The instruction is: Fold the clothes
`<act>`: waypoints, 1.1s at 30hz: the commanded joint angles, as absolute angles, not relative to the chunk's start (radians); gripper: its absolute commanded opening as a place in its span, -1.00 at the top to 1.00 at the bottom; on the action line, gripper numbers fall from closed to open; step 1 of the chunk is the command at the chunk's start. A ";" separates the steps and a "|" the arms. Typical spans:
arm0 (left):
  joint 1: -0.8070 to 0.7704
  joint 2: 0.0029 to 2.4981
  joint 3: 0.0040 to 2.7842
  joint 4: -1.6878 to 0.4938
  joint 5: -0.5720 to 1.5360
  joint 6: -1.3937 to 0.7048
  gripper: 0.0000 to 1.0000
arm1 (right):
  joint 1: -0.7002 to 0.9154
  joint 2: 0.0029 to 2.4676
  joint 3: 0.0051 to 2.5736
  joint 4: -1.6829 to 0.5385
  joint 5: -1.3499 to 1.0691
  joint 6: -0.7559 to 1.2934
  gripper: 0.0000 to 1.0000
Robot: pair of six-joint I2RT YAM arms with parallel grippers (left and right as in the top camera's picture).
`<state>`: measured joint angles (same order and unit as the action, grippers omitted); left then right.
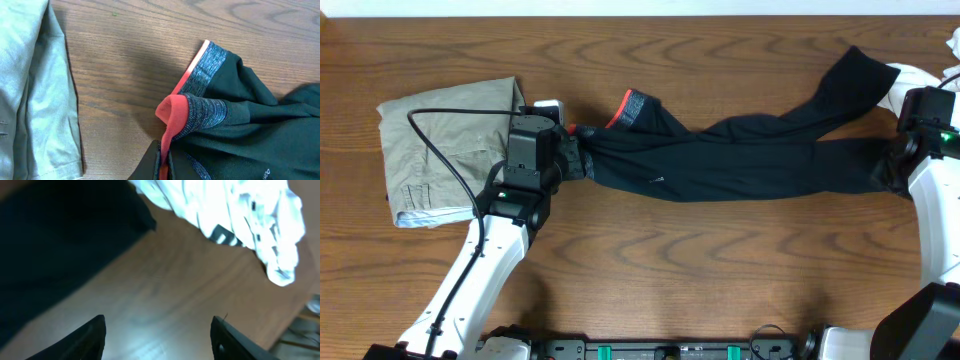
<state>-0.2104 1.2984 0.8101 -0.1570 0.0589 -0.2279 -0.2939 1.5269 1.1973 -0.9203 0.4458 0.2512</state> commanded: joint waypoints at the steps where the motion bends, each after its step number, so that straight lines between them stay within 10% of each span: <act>1: -0.206 1.300 0.810 -0.157 0.039 -0.210 0.86 | -0.307 1.524 1.181 -0.862 0.346 0.204 -0.30; 26: -0.206 1.314 0.809 -0.299 0.036 -0.211 0.79 | -0.547 1.781 1.180 -0.700 0.060 0.107 -0.41; 33: -0.206 1.322 0.809 -0.234 0.036 -0.211 0.30 | -0.547 1.788 1.180 -0.700 0.033 0.107 -0.45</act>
